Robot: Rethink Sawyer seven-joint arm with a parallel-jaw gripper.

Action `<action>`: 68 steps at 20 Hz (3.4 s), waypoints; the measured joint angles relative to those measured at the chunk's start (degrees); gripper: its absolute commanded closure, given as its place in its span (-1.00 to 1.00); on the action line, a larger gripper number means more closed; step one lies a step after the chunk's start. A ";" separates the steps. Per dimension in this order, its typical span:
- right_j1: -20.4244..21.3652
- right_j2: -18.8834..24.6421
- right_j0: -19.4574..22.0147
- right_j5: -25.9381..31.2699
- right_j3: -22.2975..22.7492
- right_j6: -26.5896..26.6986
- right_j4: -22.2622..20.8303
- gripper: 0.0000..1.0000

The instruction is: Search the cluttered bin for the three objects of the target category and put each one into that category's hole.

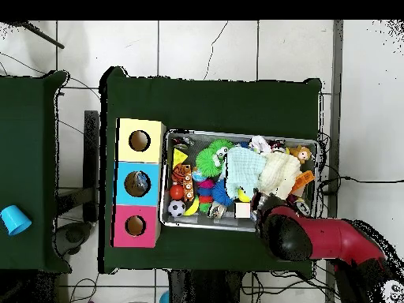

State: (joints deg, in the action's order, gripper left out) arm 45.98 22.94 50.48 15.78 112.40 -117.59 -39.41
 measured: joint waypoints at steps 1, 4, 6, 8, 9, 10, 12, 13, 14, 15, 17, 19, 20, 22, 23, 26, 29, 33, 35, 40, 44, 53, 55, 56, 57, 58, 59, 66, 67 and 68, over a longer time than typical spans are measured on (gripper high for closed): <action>-0.32 -0.24 -0.32 -0.18 0.00 0.00 -0.24 -1.00; -2.81 -2.07 -2.09 -2.42 -0.02 0.00 -2.33 -1.00; -3.92 -2.72 -2.44 -3.70 -0.02 0.00 -3.24 -1.00; -5.14 -3.17 -2.44 -5.17 -0.02 0.00 -4.23 -1.00; -6.47 -3.17 -1.86 -6.49 -0.03 0.00 -5.17 -1.00; -6.93 -3.17 -1.46 -6.79 -0.04 0.00 -5.44 -1.00; -8.09 -2.90 0.54 -7.03 -0.03 0.00 -6.07 -1.00; -8.28 -2.80 1.14 -7.04 -0.06 0.00 -6.13 -1.00; -8.56 -2.59 2.23 -7.04 -0.03 0.00 -6.19 -1.00; -8.74 -2.37 3.16 -7.03 -0.04 0.00 -6.20 -1.00; -8.91 -1.96 4.65 -7.03 -0.05 0.00 -6.22 -1.00; -8.94 -0.71 8.04 -6.96 -0.05 0.00 -6.22 -1.00; -8.93 -0.25 9.19 -6.94 -0.05 0.00 -6.23 -1.00; -8.93 0.59 11.04 -6.89 -0.06 0.00 -6.23 -1.00; -8.94 0.96 11.87 -6.84 -0.07 0.00 -6.23 -1.00; -8.94 0.98 12.26 -6.85 -0.07 0.00 -6.54 -1.00; -8.99 0.48 11.04 -6.83 -0.11 0.00 -7.99 -1.00; -9.50 -0.50 7.59 -6.84 -0.19 0.00 -10.50 -1.00; -10.01 -0.91 6.10 -6.84 -0.30 0.00 -11.30 -1.00; -11.36 -1.54 3.76 -6.85 -0.38 0.00 -12.43 -1.00; -12.02 -1.55 3.80 -6.85 -0.39 0.00 -12.67 -1.00; -12.81 -1.74 4.39 -6.85 -0.40 0.00 -12.69 -1.00; -12.81 -1.74 4.85 -6.85 -0.40 0.00 -12.69 1.00; -12.81 -1.74 4.95 -6.85 -0.40 0.00 -12.69 1.00; -12.80 -1.74 5.05 -6.85 -0.41 0.00 -12.69 1.00; -12.80 -1.74 5.22 -6.85 -0.40 0.00 -12.69 1.00; -12.81 -1.74 5.42 -6.85 -0.41 0.00 -12.69 1.00; -12.70 -1.74 5.81 -6.85 -0.39 0.00 -13.05 1.00; -12.60 -1.74 5.81 -6.85 -0.40 0.00 -13.05 1.00; -12.50 -1.74 5.81 -6.85 -0.39 0.00 -13.05 1.00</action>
State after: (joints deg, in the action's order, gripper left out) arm 33.48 21.21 56.29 8.93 112.01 -117.59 -52.47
